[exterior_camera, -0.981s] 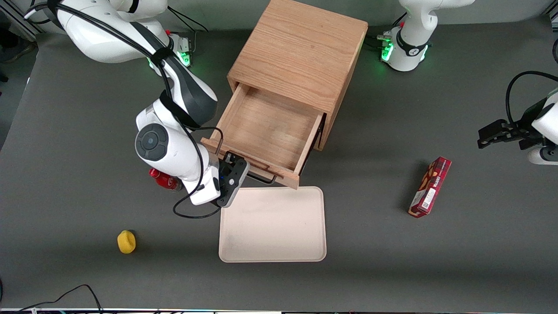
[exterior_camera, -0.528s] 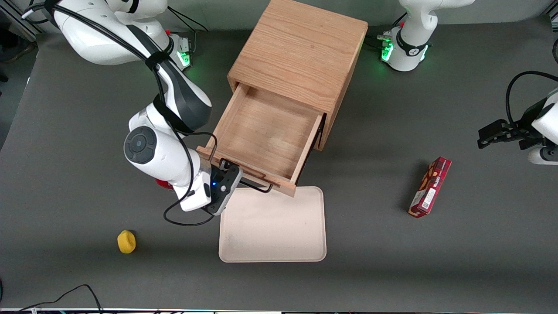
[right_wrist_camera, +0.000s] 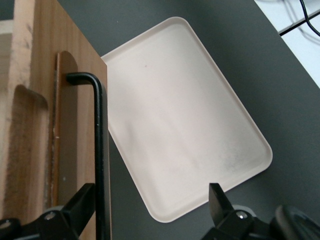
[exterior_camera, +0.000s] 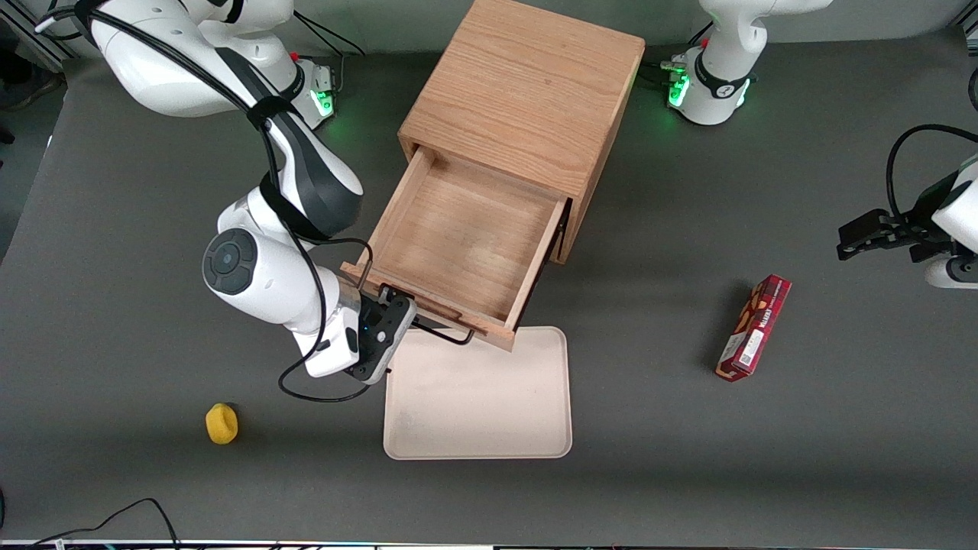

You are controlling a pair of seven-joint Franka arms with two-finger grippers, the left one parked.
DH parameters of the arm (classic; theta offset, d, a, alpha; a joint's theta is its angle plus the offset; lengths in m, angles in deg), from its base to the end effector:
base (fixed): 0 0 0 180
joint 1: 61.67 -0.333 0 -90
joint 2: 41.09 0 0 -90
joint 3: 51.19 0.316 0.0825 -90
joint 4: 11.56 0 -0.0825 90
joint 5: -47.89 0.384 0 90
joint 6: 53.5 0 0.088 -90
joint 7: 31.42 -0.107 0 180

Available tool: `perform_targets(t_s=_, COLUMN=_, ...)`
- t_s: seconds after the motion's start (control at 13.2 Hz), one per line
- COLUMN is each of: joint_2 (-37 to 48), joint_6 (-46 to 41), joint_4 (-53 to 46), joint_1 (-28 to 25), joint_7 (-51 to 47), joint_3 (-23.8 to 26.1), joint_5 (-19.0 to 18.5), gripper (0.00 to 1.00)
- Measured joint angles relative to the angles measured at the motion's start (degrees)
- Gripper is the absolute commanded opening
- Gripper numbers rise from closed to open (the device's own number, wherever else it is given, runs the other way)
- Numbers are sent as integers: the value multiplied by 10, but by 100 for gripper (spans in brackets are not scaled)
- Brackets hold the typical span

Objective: Open upper drawer

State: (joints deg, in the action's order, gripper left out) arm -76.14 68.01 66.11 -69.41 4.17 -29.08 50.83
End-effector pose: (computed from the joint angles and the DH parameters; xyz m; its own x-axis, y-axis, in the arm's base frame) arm 0.6670 0.3122 0.4048 0.5029 0.8118 0.2967 0.8625 -0.4938 -0.1107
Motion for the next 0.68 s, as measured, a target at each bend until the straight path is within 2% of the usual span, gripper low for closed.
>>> perform_targets(t_s=0.23, joint_2=10, joint_6=2, joint_4=-18, joint_1=1, joint_7=0, joint_3=0, joint_5=27, gripper=100)
perform_targets(t_s=0.38, joint_2=36, joint_6=2, joint_4=-26, joint_1=14, joint_7=0, joint_3=-3, joint_5=71, gripper=100)
perform_targets(t_s=0.53, joint_2=80, joint_6=-7, joint_4=-27, joint_1=51, joint_7=0, joint_3=-5, joint_5=116, gripper=100)
perform_targets(t_s=0.68, joint_2=129, joint_6=-70, joint_4=-17, joint_1=91, joint_7=0, joint_3=-24, joint_5=141, gripper=100)
